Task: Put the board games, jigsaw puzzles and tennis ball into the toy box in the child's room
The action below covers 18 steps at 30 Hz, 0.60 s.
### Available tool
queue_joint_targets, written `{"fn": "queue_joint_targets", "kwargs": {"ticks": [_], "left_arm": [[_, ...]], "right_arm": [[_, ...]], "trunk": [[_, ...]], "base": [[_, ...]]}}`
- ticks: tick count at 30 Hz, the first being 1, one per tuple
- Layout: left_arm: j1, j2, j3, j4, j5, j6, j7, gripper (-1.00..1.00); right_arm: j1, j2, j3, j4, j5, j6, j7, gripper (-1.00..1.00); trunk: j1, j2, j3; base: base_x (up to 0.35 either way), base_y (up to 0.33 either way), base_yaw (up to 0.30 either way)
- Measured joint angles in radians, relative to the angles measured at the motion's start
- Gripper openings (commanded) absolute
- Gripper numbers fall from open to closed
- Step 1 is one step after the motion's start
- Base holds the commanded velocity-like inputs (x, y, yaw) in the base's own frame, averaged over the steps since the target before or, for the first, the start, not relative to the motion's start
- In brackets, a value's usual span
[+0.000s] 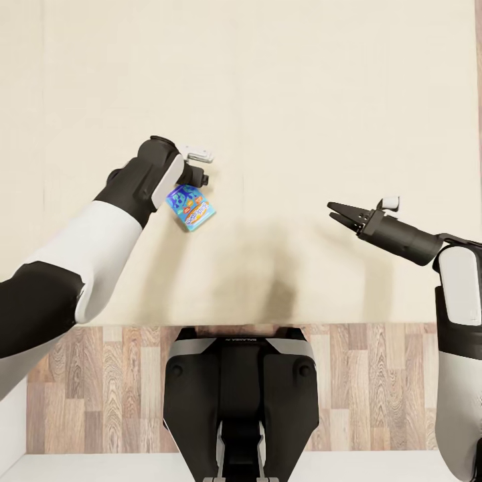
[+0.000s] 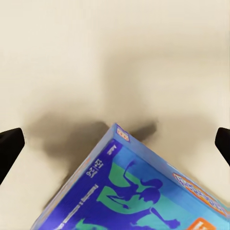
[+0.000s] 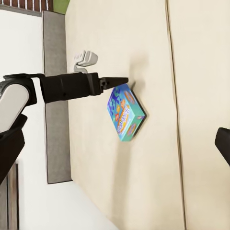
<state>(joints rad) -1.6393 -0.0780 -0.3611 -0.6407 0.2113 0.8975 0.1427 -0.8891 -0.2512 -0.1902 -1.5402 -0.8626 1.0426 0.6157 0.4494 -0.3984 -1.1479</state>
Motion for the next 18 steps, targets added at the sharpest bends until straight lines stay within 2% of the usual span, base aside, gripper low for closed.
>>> {"fn": "queue_joint_targets", "kwargs": {"ticks": [18], "left_arm": [[0.003,0.013,-0.009,0.027,0.0,0.007,0.001,1.0]], "right_arm": [[0.0,0.003,0.0,0.0,-0.001,0.0,0.0,1.0]], "trunk": [[0.0,0.0,0.0]], "base": [[0.0,0.0,0.0]]}}
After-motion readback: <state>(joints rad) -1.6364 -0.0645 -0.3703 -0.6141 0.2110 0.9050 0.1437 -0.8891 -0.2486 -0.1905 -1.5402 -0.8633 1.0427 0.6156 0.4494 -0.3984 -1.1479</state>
